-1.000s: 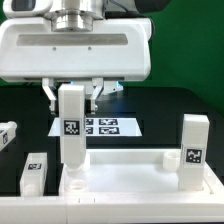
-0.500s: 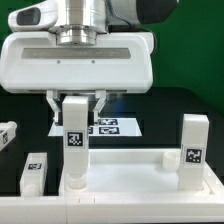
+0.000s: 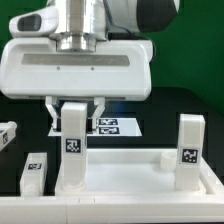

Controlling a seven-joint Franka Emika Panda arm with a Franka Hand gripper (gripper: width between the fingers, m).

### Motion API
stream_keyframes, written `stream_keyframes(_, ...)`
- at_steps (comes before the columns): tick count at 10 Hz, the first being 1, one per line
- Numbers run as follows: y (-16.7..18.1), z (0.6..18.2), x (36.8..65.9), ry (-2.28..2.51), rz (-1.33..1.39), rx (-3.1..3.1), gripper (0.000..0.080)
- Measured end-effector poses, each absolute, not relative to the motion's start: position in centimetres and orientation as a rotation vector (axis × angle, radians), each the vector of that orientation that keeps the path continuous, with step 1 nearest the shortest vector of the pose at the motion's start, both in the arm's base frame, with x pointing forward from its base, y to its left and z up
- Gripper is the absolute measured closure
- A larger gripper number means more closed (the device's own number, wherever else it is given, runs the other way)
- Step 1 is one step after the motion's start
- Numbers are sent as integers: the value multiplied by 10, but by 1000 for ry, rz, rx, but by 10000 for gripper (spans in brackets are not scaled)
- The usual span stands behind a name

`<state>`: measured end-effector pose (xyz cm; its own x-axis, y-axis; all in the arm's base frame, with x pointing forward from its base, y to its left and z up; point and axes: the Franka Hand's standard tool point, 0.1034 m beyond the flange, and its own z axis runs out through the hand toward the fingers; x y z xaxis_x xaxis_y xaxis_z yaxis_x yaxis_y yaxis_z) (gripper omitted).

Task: Assemble desk

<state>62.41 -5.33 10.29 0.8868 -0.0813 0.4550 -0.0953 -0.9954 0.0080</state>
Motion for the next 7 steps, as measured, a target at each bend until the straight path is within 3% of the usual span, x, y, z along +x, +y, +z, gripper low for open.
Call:
stream_keyframes(5, -54, 103, 626, -140, 756, 3004, 515)
stream_keyframes(6, -54, 102, 626, -140, 755, 3005, 447)
stream_keyframes(7, -54, 102, 626, -140, 754, 3005, 265)
